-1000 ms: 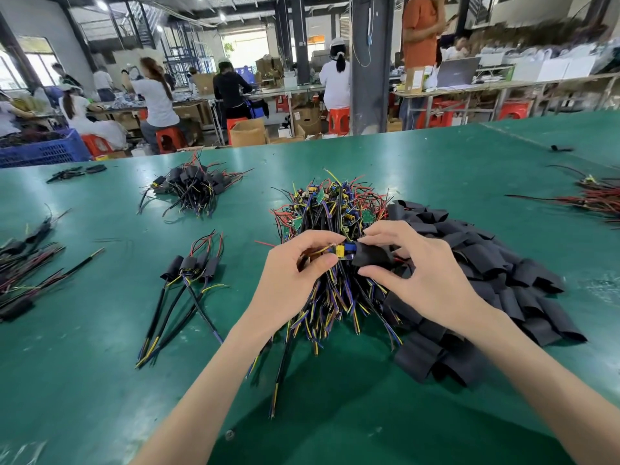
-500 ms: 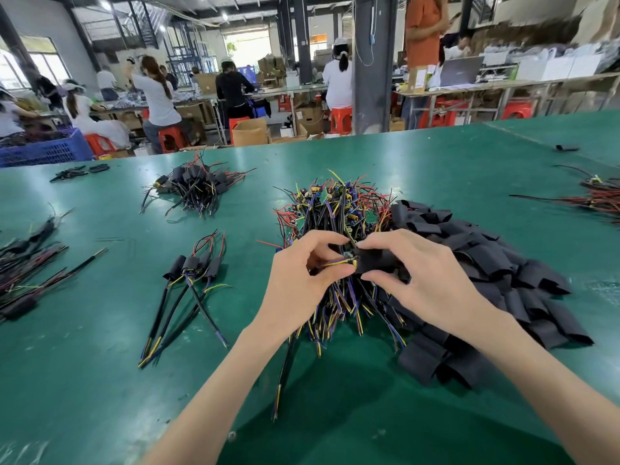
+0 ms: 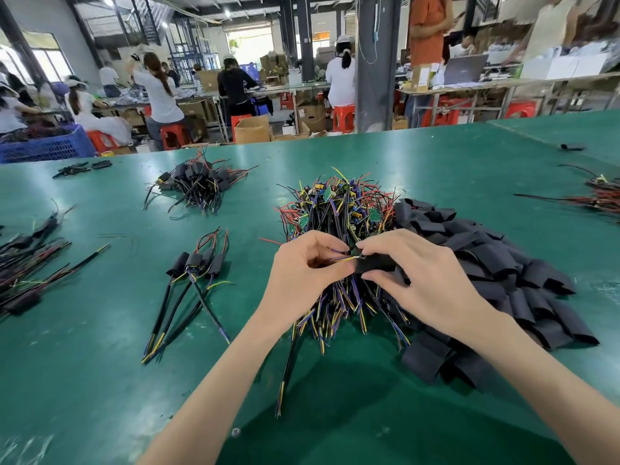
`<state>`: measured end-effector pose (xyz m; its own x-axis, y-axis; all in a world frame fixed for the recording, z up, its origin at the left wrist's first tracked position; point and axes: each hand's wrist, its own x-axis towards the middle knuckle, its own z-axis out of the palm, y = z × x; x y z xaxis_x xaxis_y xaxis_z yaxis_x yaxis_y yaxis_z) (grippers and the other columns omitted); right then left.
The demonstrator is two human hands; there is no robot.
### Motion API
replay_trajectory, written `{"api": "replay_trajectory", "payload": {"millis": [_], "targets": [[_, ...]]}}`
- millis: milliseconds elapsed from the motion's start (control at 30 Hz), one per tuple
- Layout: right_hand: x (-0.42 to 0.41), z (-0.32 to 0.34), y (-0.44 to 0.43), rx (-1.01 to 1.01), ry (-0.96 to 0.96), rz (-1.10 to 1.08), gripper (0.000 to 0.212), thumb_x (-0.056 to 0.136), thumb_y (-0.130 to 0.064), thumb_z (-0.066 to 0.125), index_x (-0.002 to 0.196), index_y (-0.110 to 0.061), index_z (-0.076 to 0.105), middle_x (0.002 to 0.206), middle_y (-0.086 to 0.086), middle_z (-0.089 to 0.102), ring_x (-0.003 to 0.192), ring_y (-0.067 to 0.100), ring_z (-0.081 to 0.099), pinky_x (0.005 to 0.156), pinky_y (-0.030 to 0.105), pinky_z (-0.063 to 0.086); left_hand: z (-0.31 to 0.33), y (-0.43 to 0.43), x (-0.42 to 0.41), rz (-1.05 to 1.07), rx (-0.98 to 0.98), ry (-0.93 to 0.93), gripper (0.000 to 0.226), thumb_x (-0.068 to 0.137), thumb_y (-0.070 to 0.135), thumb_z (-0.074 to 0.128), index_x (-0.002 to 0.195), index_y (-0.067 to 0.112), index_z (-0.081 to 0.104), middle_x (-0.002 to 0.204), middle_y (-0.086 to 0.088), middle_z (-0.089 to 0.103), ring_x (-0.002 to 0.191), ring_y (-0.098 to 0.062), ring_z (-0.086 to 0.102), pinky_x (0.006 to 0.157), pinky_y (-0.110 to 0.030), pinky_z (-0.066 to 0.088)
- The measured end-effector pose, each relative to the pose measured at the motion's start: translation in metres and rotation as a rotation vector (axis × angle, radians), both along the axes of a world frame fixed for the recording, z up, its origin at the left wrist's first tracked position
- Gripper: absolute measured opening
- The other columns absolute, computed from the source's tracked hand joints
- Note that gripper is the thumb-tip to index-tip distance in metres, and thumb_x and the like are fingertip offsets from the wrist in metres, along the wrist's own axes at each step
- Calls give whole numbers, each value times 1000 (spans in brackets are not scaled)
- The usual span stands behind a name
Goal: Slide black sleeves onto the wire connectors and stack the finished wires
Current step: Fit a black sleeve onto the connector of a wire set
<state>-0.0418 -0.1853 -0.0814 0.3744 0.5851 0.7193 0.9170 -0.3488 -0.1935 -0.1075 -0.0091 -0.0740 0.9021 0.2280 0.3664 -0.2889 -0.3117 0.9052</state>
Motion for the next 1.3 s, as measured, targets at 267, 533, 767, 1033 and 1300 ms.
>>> {"api": "replay_trajectory", "payload": {"millis": [267, 533, 767, 1033, 1300], "targets": [[-2, 2, 0, 59, 259, 118, 36, 82, -16, 71, 113, -23, 55, 113, -21, 61, 105, -4, 58, 90, 24, 46, 3, 5, 0, 3, 9, 88, 22, 74, 7, 77, 82, 26, 69, 66, 2, 66, 53, -7, 53, 61, -25, 42], [13, 9, -8, 101, 41, -61, 38, 91, -23, 57, 127, -14, 50, 132, -1, 52, 123, 15, 46, 106, 31, 34, 22, 28, -5, 111, -28, -17, 20, 80, 7, 70, 67, 22, 66, 48, 15, 50, 45, 2, 36, 43, -11, 26], [53, -1, -48, -487, 189, -743, 67, 77, -6, 53, 140, -25, 37, 148, 0, 32, 133, 25, 26, 103, 42, 27, 30, 118, -14, 703, -334, -106, 20, 89, 19, 64, 71, 19, 56, 55, 2, 48, 32, 0, 30, 34, -14, 26], [73, -16, -47, -645, 210, -639, 36, 89, -4, 47, 123, -12, 55, 129, 6, 45, 109, 27, 38, 93, 38, 39, -16, 141, -5, 972, 265, 579, 18, 82, 3, 53, 94, -9, 61, 102, -34, 60, 100, -47, 55, 86, -41, 45], [76, -22, -49, -572, 314, -715, 42, 93, -17, 48, 133, -24, 38, 127, 7, 43, 113, 31, 39, 91, 41, 34, -7, 120, -6, 1082, 633, 623, 33, 87, 9, 53, 114, -9, 49, 123, -31, 47, 118, -43, 40, 95, -45, 35]]}}
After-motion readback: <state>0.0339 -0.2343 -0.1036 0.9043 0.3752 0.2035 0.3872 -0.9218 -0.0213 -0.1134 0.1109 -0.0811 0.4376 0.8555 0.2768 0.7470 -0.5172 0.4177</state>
